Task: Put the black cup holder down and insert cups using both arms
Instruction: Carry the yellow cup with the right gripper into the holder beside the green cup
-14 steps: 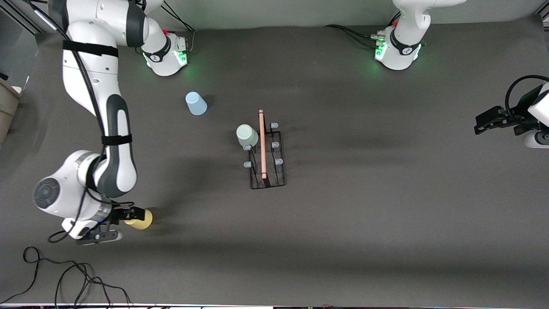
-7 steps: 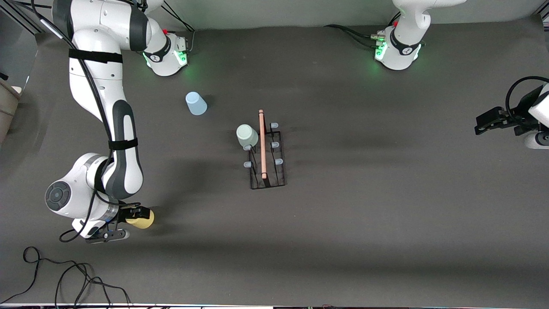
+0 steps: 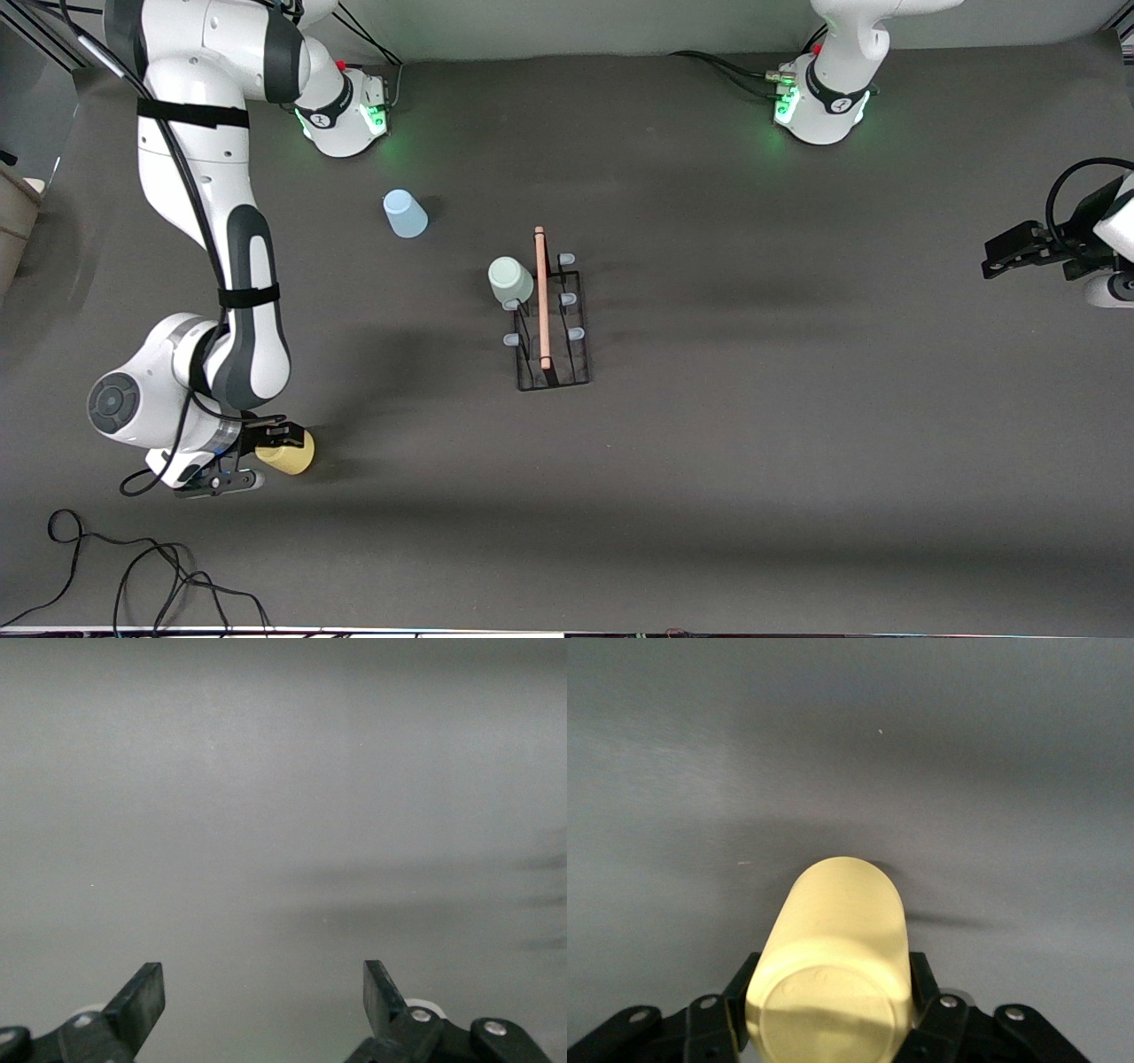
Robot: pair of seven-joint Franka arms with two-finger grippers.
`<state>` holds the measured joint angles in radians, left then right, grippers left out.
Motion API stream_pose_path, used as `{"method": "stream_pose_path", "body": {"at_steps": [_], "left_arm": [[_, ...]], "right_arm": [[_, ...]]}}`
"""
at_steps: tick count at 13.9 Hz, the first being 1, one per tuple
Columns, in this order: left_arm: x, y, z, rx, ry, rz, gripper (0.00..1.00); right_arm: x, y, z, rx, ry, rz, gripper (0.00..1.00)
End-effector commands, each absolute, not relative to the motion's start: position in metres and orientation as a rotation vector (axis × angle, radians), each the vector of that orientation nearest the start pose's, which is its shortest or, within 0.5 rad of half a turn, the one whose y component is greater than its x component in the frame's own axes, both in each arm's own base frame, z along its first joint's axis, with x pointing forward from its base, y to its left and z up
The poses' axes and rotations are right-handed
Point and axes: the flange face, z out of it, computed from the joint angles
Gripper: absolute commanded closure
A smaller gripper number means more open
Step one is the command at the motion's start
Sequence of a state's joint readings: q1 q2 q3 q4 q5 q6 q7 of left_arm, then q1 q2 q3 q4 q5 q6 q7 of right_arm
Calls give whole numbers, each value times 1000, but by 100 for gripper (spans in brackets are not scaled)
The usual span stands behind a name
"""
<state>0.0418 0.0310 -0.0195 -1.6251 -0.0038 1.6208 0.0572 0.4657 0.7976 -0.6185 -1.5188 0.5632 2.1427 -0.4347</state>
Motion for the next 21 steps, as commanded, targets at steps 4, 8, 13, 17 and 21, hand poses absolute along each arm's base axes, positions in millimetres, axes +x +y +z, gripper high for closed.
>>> {"method": "stream_pose_path", "body": {"at_steps": [4,8,13,17,21], "left_arm": [[567,14,585,-3144,50,55,0],[566,11,586,-3144,58,60,0],[565,10,585,-3144,58,75,0],[566,12,583,-3141,56,75,0],[566,12,583,-3144,53,75,0]], "right_arm": [[673,74,416,-3127,175,74,69],[632,176,466,-3020,706,148,69],[595,304,467,-2871,1245,115,72],[581,372,441,-2764,1458,27,75],[582,389,413,-2753,1469,-31,75]]}}
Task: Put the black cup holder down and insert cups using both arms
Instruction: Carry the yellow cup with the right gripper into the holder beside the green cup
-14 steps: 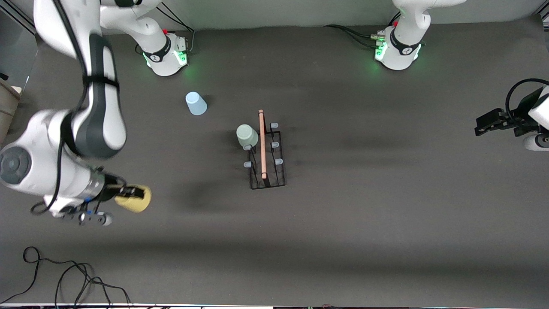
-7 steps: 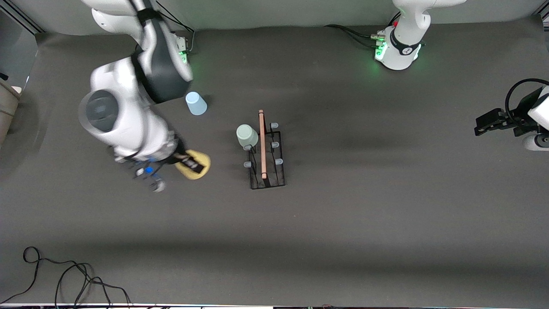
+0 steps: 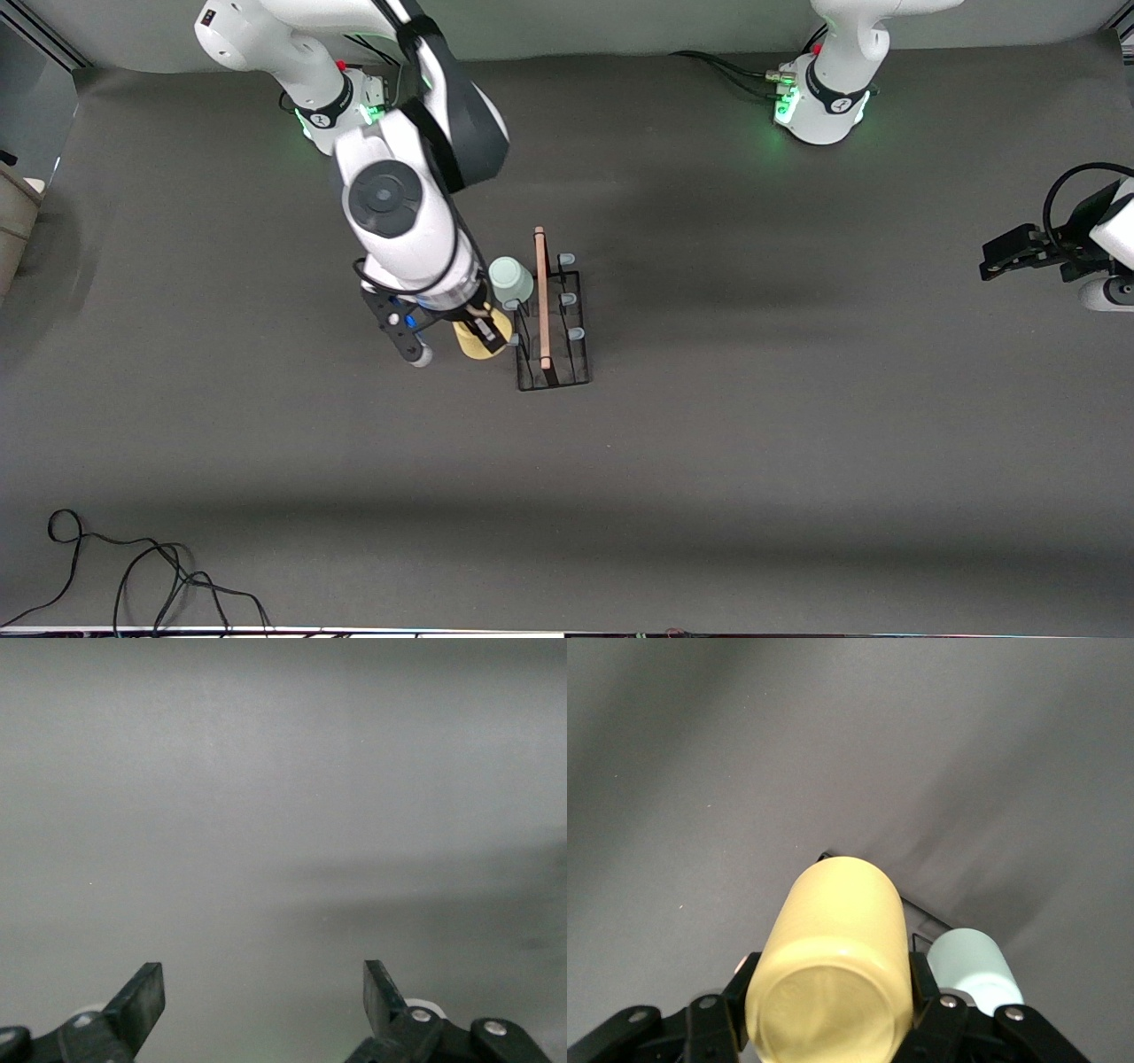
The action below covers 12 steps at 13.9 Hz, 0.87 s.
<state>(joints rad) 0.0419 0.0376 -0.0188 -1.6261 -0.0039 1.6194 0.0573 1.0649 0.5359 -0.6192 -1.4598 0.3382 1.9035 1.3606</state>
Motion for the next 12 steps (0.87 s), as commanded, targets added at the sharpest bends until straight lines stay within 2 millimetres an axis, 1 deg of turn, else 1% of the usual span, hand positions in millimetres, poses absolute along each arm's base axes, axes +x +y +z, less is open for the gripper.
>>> {"method": "stream_pose_path", "body": {"at_steps": [1,2,3,4,8,10,12], "left_arm": [[565,13,580,-3141,51,82,0],[565,14,580,-3141,51,82,0],[565,14,580,-3144,50,82,0],[566,14,580,-3141,48,80,0],[566,14,580,-3144,50,79,0],[566,14,580,-3144,50,79,0],[566,14,580,-3144,50,82,0]], "right_arm": [[583,388,407,-2743,1475,-32,75],[581,388,399,-2737,1474,-36,75],[577,394,391,-2731,1461,-49,75],[574,396,379,-2728,1462,-44,75],[571,404,364,-2719,1460,-37,75],[571,405,347,-2728,1468,-38,75],[572,404,337,-2711,1477,-30,75]]}}
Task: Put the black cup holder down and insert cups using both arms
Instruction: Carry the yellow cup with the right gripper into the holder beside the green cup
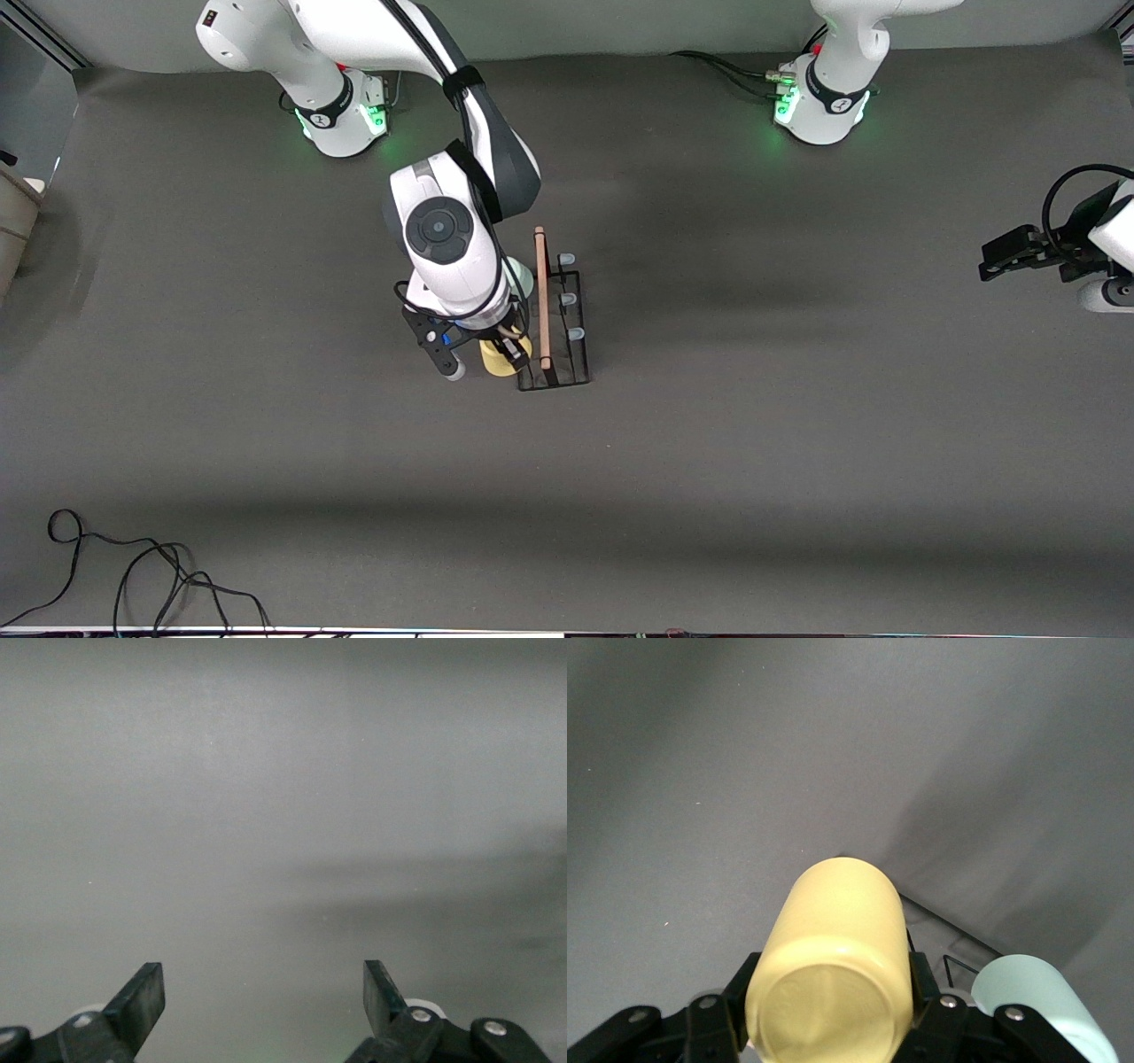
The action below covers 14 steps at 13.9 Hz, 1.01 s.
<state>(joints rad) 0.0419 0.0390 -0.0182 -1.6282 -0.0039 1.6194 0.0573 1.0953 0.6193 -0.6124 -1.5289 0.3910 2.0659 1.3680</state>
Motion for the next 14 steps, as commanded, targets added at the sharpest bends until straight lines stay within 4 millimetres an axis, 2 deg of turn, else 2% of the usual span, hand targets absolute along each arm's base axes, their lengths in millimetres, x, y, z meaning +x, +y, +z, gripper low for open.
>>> {"method": "stream_pose_path", "body": {"at_steps": [1,3,4,5,7,9,11,14], "left_arm": [[566,14,580,-3144,50,82,0],[566,14,579,-3144,50,82,0],[566,14,579,-3144,50,79,0],[566,14,579,-3144,50,77,0],[566,14,579,-3144,48,79,0],[566,14,579,-3144,50,79,0],[567,14,579,-3144,48,72,0],[567,14,579,-3141,48,70,0]], "right_arm": [[572,403,331,-2712,1472,-27,75],[572,403,322,-2707,1480,-18,74],[572,403,319,-2702,1488,-8,35],[573,403,318,-2699,1490,-4,1],[576,400,327,-2696,1487,-5,0],[577,398,348,-2690,1478,5,0],[577,400,382,-2724,1470,55,0],[570,396,448,-2792,1412,66,0]]}}
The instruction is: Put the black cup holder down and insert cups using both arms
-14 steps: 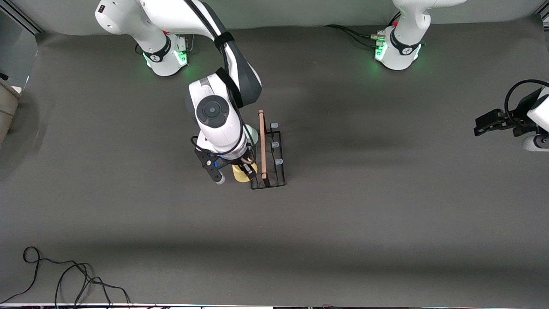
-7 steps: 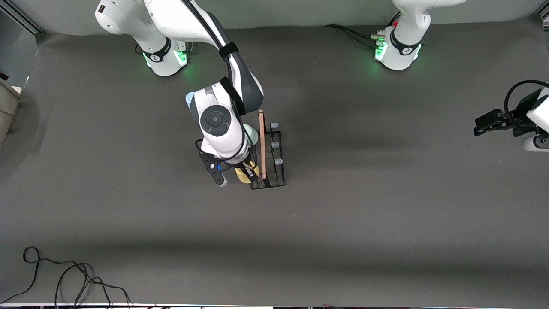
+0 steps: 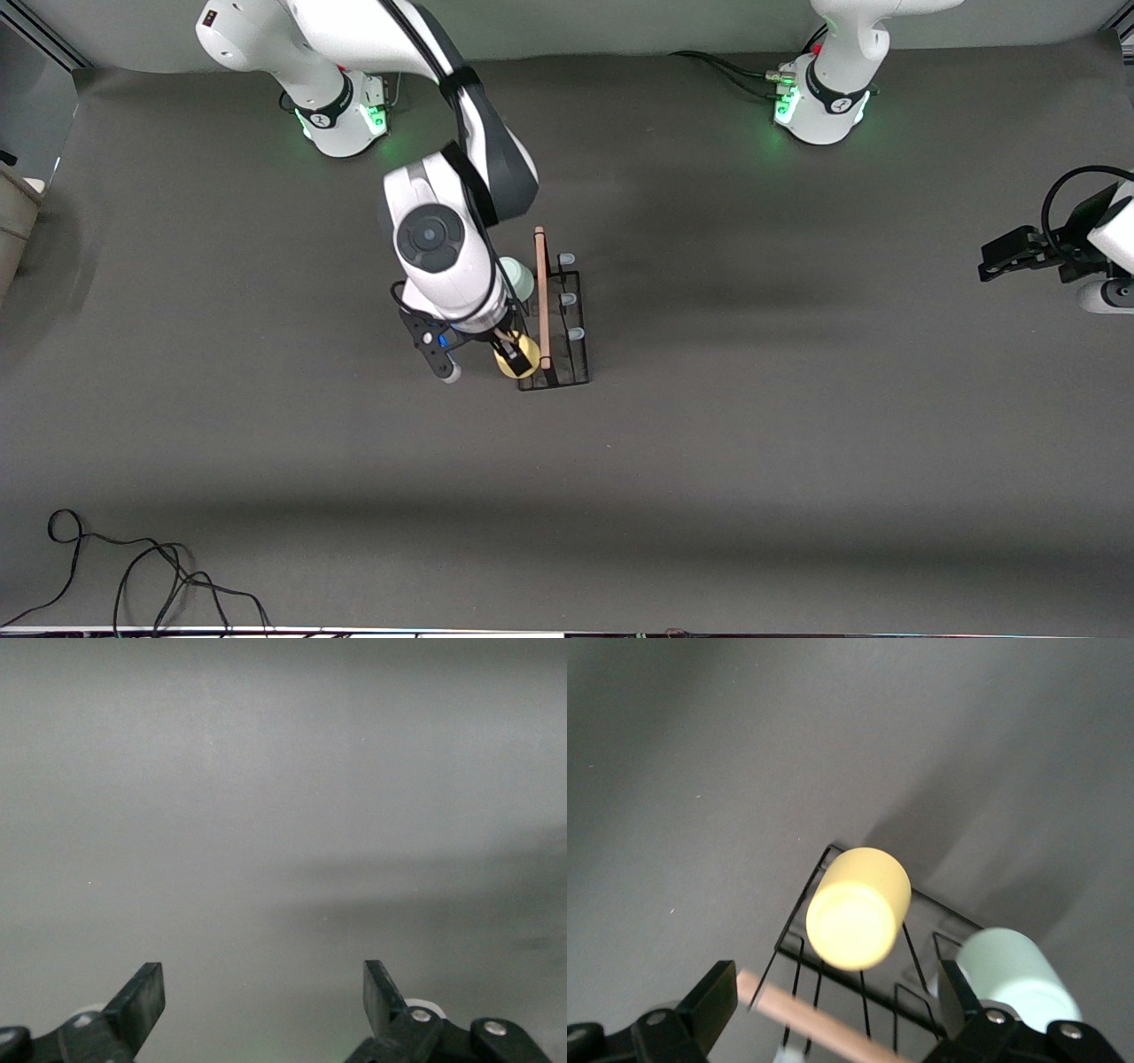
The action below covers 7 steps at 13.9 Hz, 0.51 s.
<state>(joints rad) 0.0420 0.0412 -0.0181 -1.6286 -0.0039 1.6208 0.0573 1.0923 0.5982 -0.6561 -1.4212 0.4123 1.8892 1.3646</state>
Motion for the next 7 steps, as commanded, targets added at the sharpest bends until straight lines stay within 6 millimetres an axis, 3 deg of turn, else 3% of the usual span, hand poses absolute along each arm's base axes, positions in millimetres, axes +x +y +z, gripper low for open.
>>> {"method": "stream_pose_path", "body": {"at_steps": [1,4,7], "left_arm": [[567,14,579,-3132,52,70,0],[566,6,581,-3130,45,77,0],[567,7,584,-3130,45,53,0]], "right_arm": [[566,388,470,-2830,1347,59,0],[549,353,529,-2970,1111,64,0],[547,271,585,-3044,883,122,0]]}}
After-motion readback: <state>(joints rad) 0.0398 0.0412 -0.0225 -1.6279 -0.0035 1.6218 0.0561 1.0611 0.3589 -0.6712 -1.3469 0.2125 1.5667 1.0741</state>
